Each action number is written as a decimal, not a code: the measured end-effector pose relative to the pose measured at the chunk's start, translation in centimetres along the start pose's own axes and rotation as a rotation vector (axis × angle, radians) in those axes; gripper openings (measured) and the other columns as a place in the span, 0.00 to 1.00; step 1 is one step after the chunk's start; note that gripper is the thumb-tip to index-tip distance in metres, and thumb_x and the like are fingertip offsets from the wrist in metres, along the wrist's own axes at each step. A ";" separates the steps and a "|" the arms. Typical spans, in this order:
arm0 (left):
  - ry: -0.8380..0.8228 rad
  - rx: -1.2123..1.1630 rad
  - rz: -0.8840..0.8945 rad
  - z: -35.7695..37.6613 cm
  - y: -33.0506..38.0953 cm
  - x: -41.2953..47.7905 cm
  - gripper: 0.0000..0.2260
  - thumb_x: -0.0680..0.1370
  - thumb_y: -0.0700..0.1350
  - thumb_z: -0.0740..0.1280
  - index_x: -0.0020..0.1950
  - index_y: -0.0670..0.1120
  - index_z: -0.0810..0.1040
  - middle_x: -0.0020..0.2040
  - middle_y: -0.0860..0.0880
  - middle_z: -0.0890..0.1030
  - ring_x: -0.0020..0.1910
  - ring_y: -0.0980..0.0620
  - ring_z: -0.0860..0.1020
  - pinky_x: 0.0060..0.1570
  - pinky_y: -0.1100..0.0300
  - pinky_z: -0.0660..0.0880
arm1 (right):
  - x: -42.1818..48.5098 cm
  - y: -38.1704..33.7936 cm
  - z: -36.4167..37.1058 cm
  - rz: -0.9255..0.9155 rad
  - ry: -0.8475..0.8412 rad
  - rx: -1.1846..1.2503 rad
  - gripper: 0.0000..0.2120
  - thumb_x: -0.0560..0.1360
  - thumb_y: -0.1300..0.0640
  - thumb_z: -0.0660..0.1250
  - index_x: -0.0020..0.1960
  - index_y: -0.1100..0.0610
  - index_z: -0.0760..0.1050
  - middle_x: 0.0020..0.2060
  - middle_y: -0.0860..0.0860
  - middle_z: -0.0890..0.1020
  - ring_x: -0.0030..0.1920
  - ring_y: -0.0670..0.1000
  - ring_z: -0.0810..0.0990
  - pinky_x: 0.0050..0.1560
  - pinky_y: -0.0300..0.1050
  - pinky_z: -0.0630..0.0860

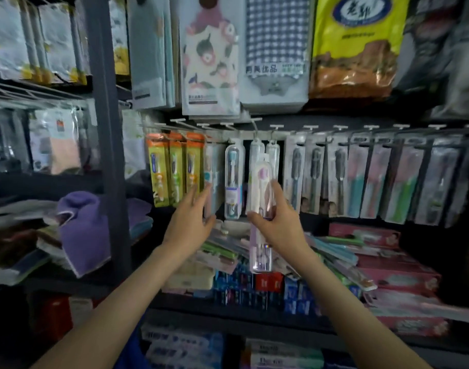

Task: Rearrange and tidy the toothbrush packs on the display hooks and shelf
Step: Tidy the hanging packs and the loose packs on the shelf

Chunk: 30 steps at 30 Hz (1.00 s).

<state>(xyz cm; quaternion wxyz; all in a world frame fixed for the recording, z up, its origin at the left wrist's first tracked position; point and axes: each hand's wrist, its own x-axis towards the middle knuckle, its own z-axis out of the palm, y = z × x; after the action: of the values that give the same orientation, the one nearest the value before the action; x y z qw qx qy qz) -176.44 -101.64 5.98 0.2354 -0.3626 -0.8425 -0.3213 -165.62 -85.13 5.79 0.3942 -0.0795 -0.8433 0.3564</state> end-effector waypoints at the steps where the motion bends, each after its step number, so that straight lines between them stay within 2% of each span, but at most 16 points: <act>1: -0.004 0.020 0.015 0.2 -0.4 0.7 0.31 0.79 0.46 0.65 0.78 0.53 0.52 0.78 0.47 0.50 0.76 0.45 0.54 0.71 0.51 0.60 | 0.6 -0.5 0.2 -0.011 -0.003 -0.010 0.41 0.74 0.47 0.67 0.77 0.46 0.44 0.49 0.49 0.64 0.46 0.49 0.67 0.43 0.40 0.67; 3: 0.006 0.018 0.021 0.5 -0.8 1.8 0.31 0.79 0.46 0.64 0.78 0.52 0.53 0.78 0.46 0.49 0.75 0.44 0.55 0.71 0.49 0.59 | 1.9 -1.4 0.8 -0.025 -0.011 -0.023 0.41 0.74 0.47 0.67 0.77 0.46 0.44 0.54 0.52 0.67 0.51 0.51 0.70 0.50 0.44 0.70; 4: 0.013 -0.003 0.014 0.6 -0.8 2.3 0.31 0.79 0.46 0.64 0.78 0.51 0.53 0.78 0.46 0.49 0.75 0.44 0.54 0.72 0.49 0.59 | 2.7 -1.8 1.0 -0.031 -0.017 -0.037 0.41 0.74 0.47 0.67 0.77 0.46 0.44 0.60 0.54 0.69 0.56 0.53 0.72 0.55 0.46 0.71; 6: 0.014 -0.055 -0.003 0.8 -0.5 3.2 0.30 0.79 0.46 0.63 0.78 0.50 0.52 0.78 0.46 0.49 0.76 0.45 0.53 0.72 0.50 0.57 | 4.1 -2.5 1.5 -0.054 -0.029 -0.078 0.41 0.74 0.47 0.67 0.77 0.48 0.44 0.68 0.56 0.66 0.63 0.55 0.70 0.59 0.47 0.70; 12: 0.058 -0.102 0.041 1.3 -0.5 5.1 0.27 0.81 0.38 0.58 0.77 0.51 0.53 0.78 0.46 0.50 0.76 0.46 0.53 0.70 0.54 0.58 | 8.1 -3.2 3.7 -0.048 -0.053 -0.184 0.42 0.75 0.48 0.67 0.77 0.52 0.43 0.67 0.59 0.67 0.61 0.58 0.71 0.49 0.40 0.64; 16: 0.057 -0.098 0.038 1.6 -1.3 5.9 0.27 0.80 0.38 0.58 0.77 0.51 0.53 0.78 0.46 0.50 0.76 0.46 0.53 0.71 0.54 0.56 | 9.1 -2.3 5.4 -0.026 -0.092 -0.227 0.42 0.75 0.47 0.66 0.77 0.52 0.41 0.71 0.62 0.62 0.63 0.60 0.72 0.57 0.46 0.70; 22: 0.015 -0.018 0.063 3.6 -1.6 5.7 0.28 0.80 0.40 0.59 0.78 0.50 0.53 0.78 0.46 0.51 0.75 0.45 0.55 0.70 0.48 0.62 | 10.8 -1.1 6.4 0.062 -0.160 -0.176 0.45 0.75 0.48 0.67 0.77 0.52 0.37 0.73 0.64 0.57 0.66 0.63 0.68 0.62 0.52 0.69; 24: 0.001 -0.004 0.040 5.1 -0.5 4.8 0.28 0.80 0.41 0.60 0.78 0.48 0.54 0.78 0.45 0.52 0.75 0.45 0.55 0.71 0.49 0.60 | 10.1 -0.1 5.8 0.051 -0.212 -0.186 0.41 0.77 0.49 0.65 0.77 0.52 0.40 0.73 0.63 0.57 0.68 0.63 0.66 0.63 0.53 0.68; 26: 0.032 0.013 0.041 6.9 1.0 3.7 0.28 0.79 0.40 0.62 0.77 0.45 0.56 0.77 0.43 0.56 0.74 0.43 0.57 0.69 0.48 0.62 | 8.4 1.7 4.2 -0.005 -0.234 -0.234 0.34 0.79 0.52 0.62 0.77 0.54 0.47 0.73 0.60 0.58 0.69 0.61 0.65 0.63 0.52 0.68; 30: 0.018 0.011 0.160 12.0 4.6 0.7 0.27 0.75 0.39 0.68 0.73 0.40 0.64 0.73 0.39 0.63 0.70 0.38 0.65 0.65 0.43 0.68 | 3.9 8.7 -1.3 -0.062 -0.212 -0.318 0.26 0.78 0.59 0.63 0.74 0.58 0.59 0.67 0.58 0.68 0.65 0.57 0.69 0.61 0.46 0.68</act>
<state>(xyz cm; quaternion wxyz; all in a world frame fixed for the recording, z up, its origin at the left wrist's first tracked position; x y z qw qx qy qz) -175.35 -90.32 -0.05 0.2697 -0.4245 -0.8105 -0.3002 -168.59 -76.51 2.93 0.2965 -0.0770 -0.9279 0.2126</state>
